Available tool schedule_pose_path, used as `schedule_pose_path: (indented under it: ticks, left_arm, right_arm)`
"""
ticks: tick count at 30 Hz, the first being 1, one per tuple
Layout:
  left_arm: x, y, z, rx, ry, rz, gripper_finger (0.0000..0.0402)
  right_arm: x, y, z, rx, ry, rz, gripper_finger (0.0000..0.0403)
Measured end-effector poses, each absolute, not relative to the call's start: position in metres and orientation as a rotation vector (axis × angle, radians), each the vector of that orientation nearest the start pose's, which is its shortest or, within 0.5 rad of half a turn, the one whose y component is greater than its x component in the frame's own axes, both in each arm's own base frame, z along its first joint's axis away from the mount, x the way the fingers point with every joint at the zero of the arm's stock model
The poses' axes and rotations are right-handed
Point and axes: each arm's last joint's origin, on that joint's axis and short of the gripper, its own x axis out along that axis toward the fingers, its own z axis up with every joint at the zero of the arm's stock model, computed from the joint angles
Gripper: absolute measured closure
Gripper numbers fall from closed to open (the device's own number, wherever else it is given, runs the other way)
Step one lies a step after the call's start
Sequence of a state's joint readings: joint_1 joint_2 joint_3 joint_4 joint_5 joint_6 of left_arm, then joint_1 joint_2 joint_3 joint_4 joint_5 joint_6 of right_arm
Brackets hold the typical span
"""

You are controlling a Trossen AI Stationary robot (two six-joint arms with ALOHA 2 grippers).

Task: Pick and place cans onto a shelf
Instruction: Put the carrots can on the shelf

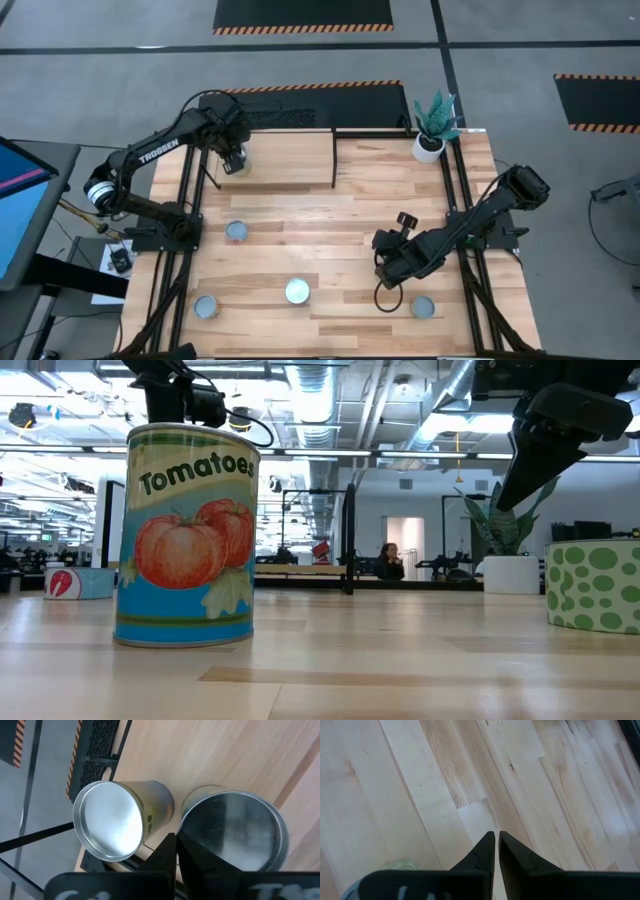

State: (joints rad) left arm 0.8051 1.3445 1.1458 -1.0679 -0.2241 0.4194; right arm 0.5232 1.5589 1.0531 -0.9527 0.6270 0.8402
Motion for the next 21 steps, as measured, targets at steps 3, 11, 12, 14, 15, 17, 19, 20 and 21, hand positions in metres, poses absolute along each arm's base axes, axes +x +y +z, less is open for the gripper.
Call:
schedule_pose_path:
  ticks: [3,11,12,14,15,17,19,20,21]
  left_arm:
    - [0.163,0.178,0.280,-0.043,1.410,0.595,0.0390]
    - [0.161,0.180,0.281,-0.007,1.448,0.653,0.0341]
    - [0.161,0.180,0.282,-0.006,1.445,0.656,0.0336]
    - [0.163,0.180,0.290,-0.020,1.397,0.655,0.0330]
    - [0.165,0.179,0.295,-0.037,1.358,0.634,0.0328]
    - [0.173,0.176,0.306,-0.070,1.262,0.554,0.0326]
    - [0.181,0.174,0.312,-0.087,1.165,0.463,0.0326]
    - [0.184,0.172,0.313,-0.084,1.131,0.417,0.0326]
    - [0.188,0.171,0.312,-0.078,1.115,0.385,0.0326]
  right_arm:
    - [0.243,0.121,0.211,-0.056,1.049,-0.558,0.0354]
    - [0.243,0.121,0.211,-0.054,1.048,-0.557,0.0354]
    - [0.243,0.121,0.211,-0.054,1.048,-0.557,0.0354]
    - [0.243,0.121,0.211,-0.054,1.048,-0.557,0.0354]
    - [0.243,0.121,0.211,-0.054,1.048,-0.557,0.0354]
    - [0.243,0.121,0.211,-0.053,1.048,-0.557,0.0354]
    - [0.243,0.121,0.211,-0.051,1.046,-0.556,0.0354]
    - [0.244,0.121,0.211,-0.049,1.043,-0.555,0.0354]
    - [0.244,0.121,0.211,-0.045,1.040,-0.553,0.0354]
